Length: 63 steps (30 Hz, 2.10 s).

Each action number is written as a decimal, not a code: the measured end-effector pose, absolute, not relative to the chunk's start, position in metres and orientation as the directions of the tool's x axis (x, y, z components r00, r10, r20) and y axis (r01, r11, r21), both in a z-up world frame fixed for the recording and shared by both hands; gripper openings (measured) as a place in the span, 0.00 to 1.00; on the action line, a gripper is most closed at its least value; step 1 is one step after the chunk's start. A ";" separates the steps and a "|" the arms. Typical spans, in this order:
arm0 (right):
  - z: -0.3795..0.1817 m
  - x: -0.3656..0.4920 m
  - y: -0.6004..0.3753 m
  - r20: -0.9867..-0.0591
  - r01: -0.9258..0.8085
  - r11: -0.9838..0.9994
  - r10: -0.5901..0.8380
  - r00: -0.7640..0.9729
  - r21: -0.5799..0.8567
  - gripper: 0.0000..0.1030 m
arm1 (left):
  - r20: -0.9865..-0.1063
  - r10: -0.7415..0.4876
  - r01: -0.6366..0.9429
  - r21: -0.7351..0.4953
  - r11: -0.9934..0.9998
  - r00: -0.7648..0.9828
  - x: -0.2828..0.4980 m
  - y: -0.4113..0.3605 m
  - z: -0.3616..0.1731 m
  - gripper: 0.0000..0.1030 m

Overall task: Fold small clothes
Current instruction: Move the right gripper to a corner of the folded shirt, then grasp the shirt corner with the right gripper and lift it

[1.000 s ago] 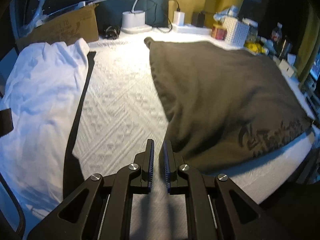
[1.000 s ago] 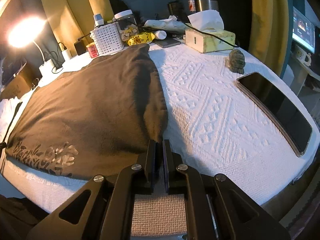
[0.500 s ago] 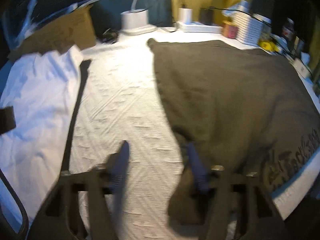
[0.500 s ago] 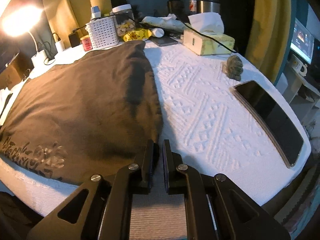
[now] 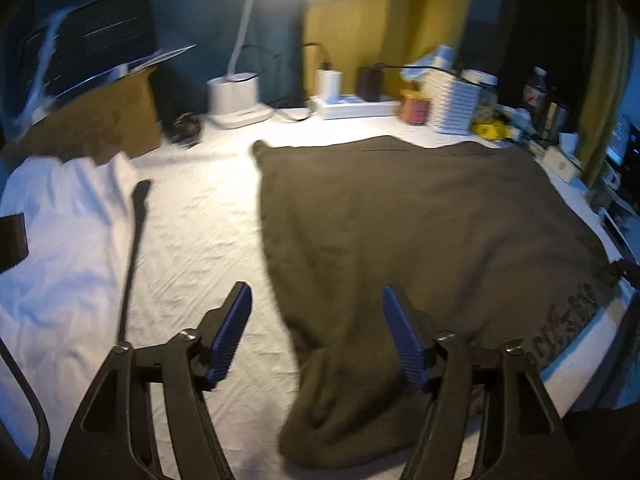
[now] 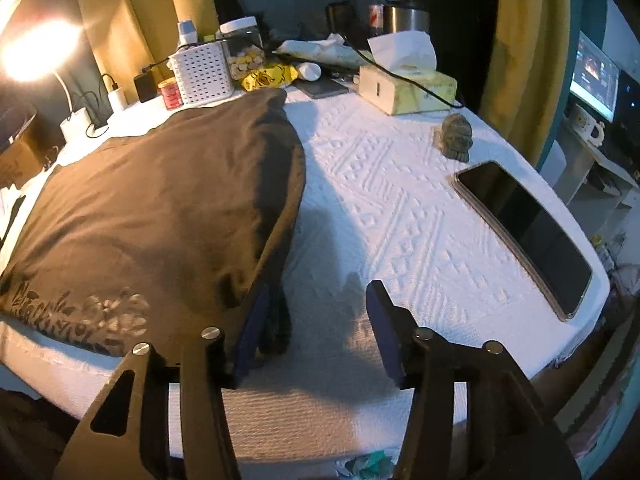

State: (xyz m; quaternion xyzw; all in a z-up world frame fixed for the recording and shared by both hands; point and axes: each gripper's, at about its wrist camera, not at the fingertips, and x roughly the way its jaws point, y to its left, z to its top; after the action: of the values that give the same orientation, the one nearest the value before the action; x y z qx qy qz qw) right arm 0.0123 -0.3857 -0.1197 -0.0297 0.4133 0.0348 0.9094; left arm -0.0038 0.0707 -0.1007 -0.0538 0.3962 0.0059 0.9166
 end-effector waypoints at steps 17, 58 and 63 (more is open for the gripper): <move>-0.135 -0.021 -0.366 -0.858 -0.146 0.988 0.125 0.499 0.059 0.68 | -0.736 -0.142 0.006 -0.184 0.983 0.662 0.013 0.056 -0.112 0.87; -0.140 0.121 -0.298 -0.736 -0.129 0.950 0.302 0.606 0.284 0.68 | -0.785 -0.104 -0.112 -0.216 0.970 0.611 0.042 0.090 -0.134 0.87; -0.137 0.119 -0.310 -0.736 -0.019 0.951 0.251 0.629 0.308 0.68 | -0.786 -0.090 -0.130 -0.211 0.969 0.611 0.042 0.093 -0.133 0.87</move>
State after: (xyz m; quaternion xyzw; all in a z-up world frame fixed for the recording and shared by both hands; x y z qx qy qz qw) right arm 0.1190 -0.3096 -0.1371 0.1369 0.4242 0.0756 0.8919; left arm 0.0422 0.0928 -0.1332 -0.1246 0.4408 0.0113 0.8888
